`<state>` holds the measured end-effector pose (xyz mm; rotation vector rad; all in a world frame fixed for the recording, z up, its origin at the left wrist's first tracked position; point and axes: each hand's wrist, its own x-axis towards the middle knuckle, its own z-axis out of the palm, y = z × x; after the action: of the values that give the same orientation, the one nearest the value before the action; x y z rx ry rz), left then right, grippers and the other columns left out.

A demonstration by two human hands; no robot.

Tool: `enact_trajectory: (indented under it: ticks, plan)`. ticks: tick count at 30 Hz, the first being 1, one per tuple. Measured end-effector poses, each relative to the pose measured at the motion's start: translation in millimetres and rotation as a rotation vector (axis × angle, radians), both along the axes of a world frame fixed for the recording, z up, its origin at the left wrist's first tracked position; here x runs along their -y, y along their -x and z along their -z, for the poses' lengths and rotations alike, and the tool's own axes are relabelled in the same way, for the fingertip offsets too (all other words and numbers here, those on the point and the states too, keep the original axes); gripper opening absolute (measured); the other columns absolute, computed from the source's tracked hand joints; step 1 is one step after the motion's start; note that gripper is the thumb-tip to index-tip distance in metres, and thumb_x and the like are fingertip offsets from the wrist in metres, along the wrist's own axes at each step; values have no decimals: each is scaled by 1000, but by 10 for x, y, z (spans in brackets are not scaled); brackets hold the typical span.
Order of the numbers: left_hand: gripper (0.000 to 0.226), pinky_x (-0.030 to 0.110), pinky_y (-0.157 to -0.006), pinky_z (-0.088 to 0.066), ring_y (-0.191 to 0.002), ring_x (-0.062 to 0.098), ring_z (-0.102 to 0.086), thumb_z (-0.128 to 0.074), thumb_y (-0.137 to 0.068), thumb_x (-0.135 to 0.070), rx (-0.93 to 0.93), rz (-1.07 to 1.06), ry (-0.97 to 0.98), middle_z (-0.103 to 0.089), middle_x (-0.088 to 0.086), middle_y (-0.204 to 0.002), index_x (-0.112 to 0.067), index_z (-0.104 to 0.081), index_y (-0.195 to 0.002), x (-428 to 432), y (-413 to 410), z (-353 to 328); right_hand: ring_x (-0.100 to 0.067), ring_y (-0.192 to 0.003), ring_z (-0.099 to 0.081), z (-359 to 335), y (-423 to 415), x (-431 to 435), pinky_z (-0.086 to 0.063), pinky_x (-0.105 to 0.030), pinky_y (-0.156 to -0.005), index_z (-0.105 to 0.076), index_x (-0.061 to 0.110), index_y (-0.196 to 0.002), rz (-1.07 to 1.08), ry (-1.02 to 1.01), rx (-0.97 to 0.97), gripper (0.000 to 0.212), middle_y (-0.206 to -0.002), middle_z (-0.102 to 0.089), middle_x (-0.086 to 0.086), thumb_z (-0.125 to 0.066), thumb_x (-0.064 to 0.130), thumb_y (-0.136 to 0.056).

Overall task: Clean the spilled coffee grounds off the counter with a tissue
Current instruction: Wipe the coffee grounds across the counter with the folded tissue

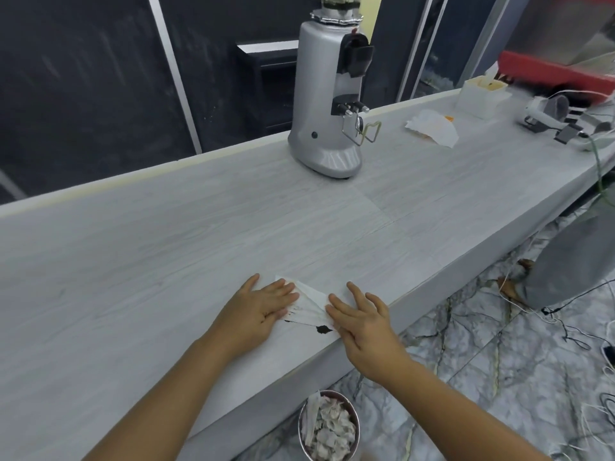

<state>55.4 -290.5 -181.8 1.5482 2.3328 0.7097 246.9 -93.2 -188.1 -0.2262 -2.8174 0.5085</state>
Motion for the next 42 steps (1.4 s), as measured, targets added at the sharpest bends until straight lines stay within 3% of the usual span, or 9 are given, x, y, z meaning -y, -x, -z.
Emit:
enact_trajectory:
  ticks: [7, 12, 14, 19, 23, 27, 31, 38, 42]
  plan:
    - [41, 28, -122, 5, -143, -8, -18, -40, -103, -26, 3, -197, -11, -32, -21, -152, -36, -47, -142, 231, -432, -4, -24, -147, -21, -109, 12, -44, -17, -44, -115, -61, 24, -131, -156, -13, 19, 37, -142, -53, 8, -52, 20, -96]
    - [32, 27, -122, -13, -138, 0, -38, -49, -100, -18, 32, -372, -93, -54, -14, -142, -28, -67, -126, 104, -567, -85, -30, -143, -33, -170, 112, -254, -34, -49, -107, -65, 21, -125, -299, -71, 35, 43, -137, -59, 6, -61, 8, -84]
    - [26, 24, -120, -17, -133, 1, -46, -53, -99, -21, 8, -447, -115, -63, -14, -133, -26, -73, -116, 57, -614, -124, -31, -139, -40, -188, 189, -334, -40, -50, -101, -69, 19, -119, -350, -82, 19, 42, -132, -63, 5, -59, 5, -80]
    - [37, 38, -116, -34, -127, 7, -55, -44, -92, -39, 32, -626, -148, -69, -15, -124, -30, -75, -110, -65, -753, -204, -29, -130, -51, -259, 399, -521, -46, -44, -94, -75, 15, -104, -487, -37, -100, 37, -119, -71, 3, -51, 1, -80]
    - [25, 38, -114, -39, -117, 6, -62, -60, -91, -14, -19, -754, -244, -71, -14, -119, -25, -77, -106, -263, -789, -319, -28, -128, -54, -408, 707, -856, -43, -40, -97, -75, 13, -103, -594, 29, -176, 37, -117, -72, 1, -44, 5, -86]
    - [25, 36, -114, -36, -116, 8, -64, -65, -91, -3, -42, -848, -306, -72, -8, -117, -20, -78, -104, -488, -690, -452, -29, -125, -56, -524, 1190, -1179, -47, -43, -94, -76, 12, -101, -664, 24, -176, 34, -114, -73, -1, -55, -2, -79]
    - [23, 39, -116, -35, -121, 8, -60, -67, -91, -9, -1, -877, -217, -70, -7, -122, -21, -76, -108, -594, -572, -412, -37, -117, -61, -532, 1507, -1288, -55, -48, -84, -76, 5, -100, -769, -3, -145, 33, -110, -74, -9, -63, -11, -74]
    - [33, 28, -113, -35, -134, 2, -46, -55, -94, -25, -60, -847, -235, -56, -18, -133, -26, -68, -125, -499, -530, -350, -23, -139, -39, -330, 1368, -1364, -30, -29, -114, -62, 8, -129, -709, 166, -91, 41, -142, -53, -8, -45, 11, -92]
    - [44, 26, -122, -15, -147, -1, -18, -42, -104, -34, -49, -625, -5, -32, -13, -157, -28, -44, -147, -656, -436, -188, -23, -146, -26, -146, 1327, -1306, -26, -41, -118, -46, 12, -144, -816, -48, 53, 50, -154, -37, -6, -34, 29, -99]
